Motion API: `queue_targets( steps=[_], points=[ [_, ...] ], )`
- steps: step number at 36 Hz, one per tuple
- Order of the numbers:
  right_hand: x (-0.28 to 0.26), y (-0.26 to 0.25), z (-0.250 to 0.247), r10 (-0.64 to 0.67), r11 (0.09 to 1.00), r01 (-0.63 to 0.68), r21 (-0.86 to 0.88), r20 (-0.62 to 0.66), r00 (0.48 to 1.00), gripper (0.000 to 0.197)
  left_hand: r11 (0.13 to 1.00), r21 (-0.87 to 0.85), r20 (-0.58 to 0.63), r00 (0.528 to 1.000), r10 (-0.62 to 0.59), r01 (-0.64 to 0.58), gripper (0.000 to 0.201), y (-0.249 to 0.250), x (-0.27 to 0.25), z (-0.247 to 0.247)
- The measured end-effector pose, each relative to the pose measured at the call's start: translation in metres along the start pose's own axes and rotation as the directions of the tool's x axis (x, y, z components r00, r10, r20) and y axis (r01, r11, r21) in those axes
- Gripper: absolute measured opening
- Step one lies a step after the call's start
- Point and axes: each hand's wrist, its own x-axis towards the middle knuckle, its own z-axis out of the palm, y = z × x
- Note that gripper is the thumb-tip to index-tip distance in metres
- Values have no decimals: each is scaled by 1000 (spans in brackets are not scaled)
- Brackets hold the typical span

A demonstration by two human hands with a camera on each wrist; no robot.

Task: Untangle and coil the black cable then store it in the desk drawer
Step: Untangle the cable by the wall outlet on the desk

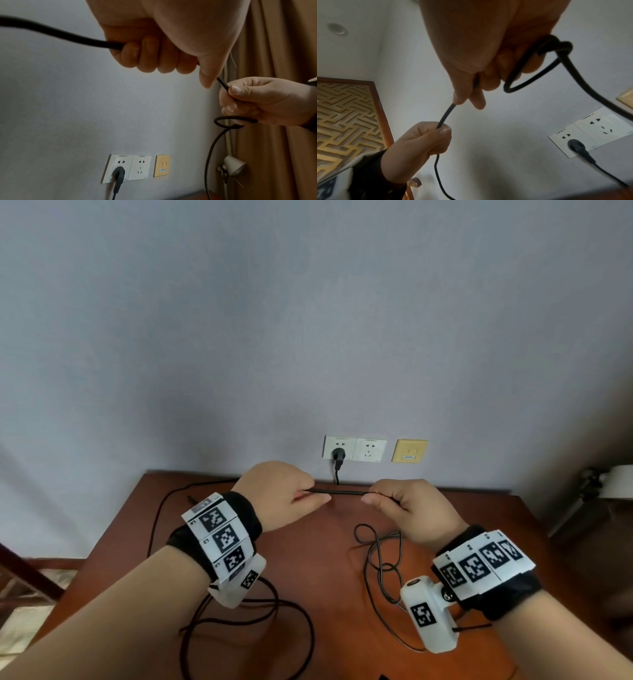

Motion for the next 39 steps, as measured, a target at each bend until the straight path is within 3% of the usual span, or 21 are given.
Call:
queue_targets(
  steps=[5,10,15,19,27,30,33,39],
  points=[
    [4,-4,1,31,997,-28,72,-36,999,26,991,-89,-30,994,-107,104,28,10,1,-1],
    [11,-15,10,-18,994,18,111,1,1000,24,987,-156,-7,1000,-23,22,17,41,4,7],
    [13,-19,8,3,992,3,128,-47,999,12,944,-319,-53,993,-108,86,20,53,7,12],
    [5,-8,-6,106,966,-62,251,-165,981,27,916,-381,-106,978,-178,125,27,39,5,5],
    [-5,0,-1,95,963,-95,253,12,995,46,865,-488,-205,948,-244,118,31,27,5,-3],
    [-3,2,8,55,977,-39,212,-70,996,35,868,-486,-216,948,-234,104,28,28,3,-3],
    [0,6,12,25,988,0,154,-162,987,21,852,-512,-215,945,-245,105,7,33,-1,-2],
    [-4,3,17,63,958,1,286,-214,975,28,825,-558,-295,907,-301,92,3,37,-5,1]
  ],
)
